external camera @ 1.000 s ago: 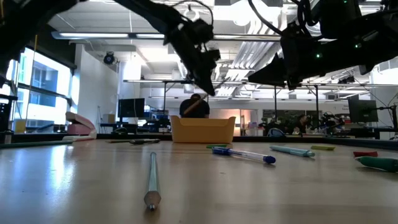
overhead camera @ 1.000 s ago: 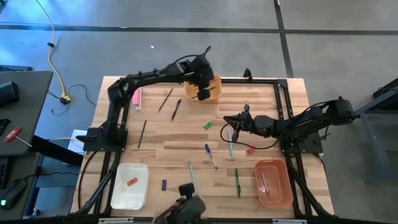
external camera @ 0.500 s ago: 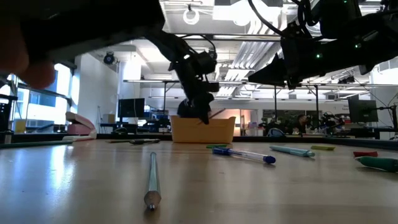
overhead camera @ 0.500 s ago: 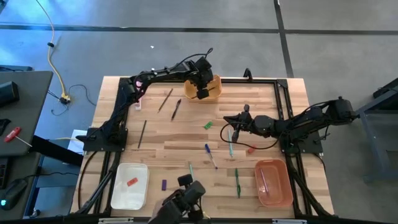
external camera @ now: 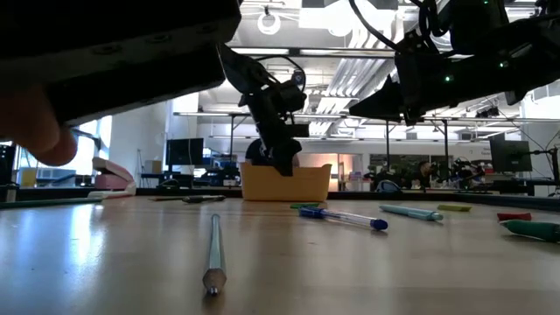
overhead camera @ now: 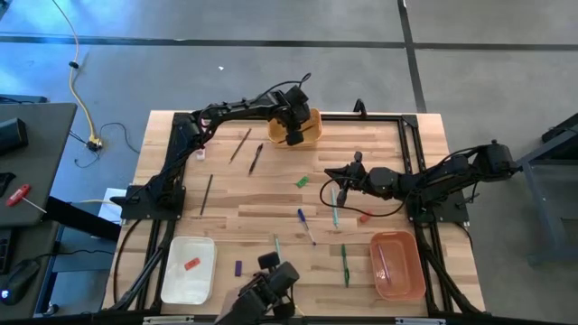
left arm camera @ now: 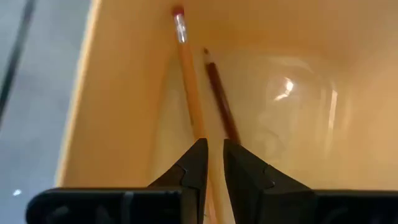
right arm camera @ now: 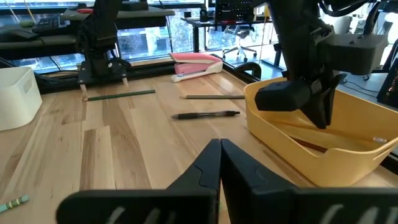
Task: Sort crayons/erasers/pens/pencils in bins
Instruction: Put the black pen into the orange bin
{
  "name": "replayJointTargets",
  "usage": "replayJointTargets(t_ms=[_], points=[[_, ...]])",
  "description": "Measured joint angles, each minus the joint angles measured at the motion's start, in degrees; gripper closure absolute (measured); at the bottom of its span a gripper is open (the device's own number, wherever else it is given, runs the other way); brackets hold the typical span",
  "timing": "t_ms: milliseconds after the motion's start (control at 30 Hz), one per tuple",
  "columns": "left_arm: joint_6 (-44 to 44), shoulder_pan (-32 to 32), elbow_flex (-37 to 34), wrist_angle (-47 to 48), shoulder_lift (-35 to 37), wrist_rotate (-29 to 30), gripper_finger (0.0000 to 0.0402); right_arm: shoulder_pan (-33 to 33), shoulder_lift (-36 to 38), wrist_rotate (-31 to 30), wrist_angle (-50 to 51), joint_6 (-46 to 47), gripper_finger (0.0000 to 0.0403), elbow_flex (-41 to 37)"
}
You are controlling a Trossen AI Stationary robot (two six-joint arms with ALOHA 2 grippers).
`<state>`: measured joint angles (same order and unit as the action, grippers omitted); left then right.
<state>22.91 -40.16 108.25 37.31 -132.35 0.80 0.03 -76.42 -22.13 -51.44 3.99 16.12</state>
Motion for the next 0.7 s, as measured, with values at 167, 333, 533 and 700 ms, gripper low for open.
replayJointTargets(t_ms=[167,333,533,700], points=[[-0.1,-0.2,0.0,0.1,0.0,1.2,0.0347,0.0,0.0,0.0,0.2,0.0,0.0403,0.0],[-0.2,-0.3,0.0,0.3,0.0,1.6,0.0347,0.0,0.0,0.0,0.2,0.0,0.0403,0.0],[1.5,-0.3,0.0,1.3,2.0,5.5,0.0389,0.0,0.0,0.0,0.2,-0.2,0.0403,0.0],[1.2,-0.3,0.0,4.9,7.0,5.8,0.0398,0.0,0.0,0.0,0.2,-0.6,0.0403,0.0]])
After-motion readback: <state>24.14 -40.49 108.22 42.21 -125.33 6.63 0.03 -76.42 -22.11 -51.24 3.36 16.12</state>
